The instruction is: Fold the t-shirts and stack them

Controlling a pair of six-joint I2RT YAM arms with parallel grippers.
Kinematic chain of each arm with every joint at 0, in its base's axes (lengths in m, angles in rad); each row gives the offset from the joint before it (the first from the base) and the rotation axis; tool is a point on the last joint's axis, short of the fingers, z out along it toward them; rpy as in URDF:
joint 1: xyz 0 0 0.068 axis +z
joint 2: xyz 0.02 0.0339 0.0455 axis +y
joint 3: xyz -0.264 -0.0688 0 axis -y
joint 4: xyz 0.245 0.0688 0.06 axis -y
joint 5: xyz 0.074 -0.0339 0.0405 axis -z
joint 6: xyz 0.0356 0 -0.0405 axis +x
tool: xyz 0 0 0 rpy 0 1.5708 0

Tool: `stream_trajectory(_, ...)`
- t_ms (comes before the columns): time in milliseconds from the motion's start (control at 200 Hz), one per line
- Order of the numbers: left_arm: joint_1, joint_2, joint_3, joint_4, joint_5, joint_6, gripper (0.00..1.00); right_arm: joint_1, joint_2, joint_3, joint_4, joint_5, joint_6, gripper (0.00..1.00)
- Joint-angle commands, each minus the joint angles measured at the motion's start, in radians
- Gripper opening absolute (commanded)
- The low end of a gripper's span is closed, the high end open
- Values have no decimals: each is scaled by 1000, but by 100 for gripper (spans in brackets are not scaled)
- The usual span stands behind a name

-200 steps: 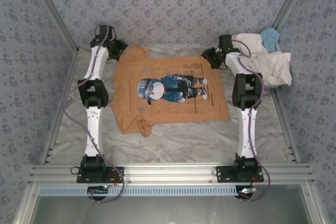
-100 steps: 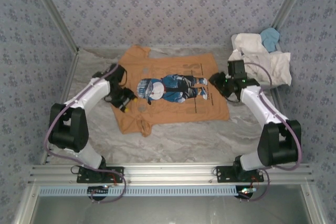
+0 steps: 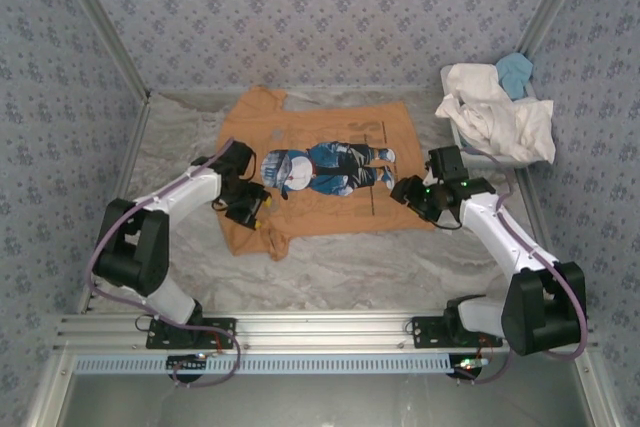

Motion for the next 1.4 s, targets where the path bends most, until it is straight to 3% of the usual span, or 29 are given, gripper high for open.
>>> stream_trajectory(0,-17,46,-3,26,15,-92,48,7,-20,-8,-21,-26,-34,55)
stream_trajectory(295,-28,87,1,-37,-4,-61,46,0,-19,-4,-31,-30,-41,55)
stream_trajectory(520,-26,101,-27,-24,-14,-49,38,-1,-21,-2,-41,-14,-40,54)
stream_trajectory(729,-21,67,-26,-54,-40,-43,10,-3,-26,-6,-40,-9,-40,53)
stream_trajectory(839,-20,7,-20,-108,-71,-28,0,-27,-36,-21,-39,-7,-20,53)
stream_trajectory(944,-22,-77,-45,-178,-87,-12,0,-78,-47,-25,-150,91,34,53)
stream_trajectory(1079,-24,-226,-118,-269,-107,-7,0,-200,-41,-71,-202,120,82,49)
stream_trajectory(1394,-33,-526,-315,-389,-65,-60,0,-231,100,-120,-56,98,125,45)
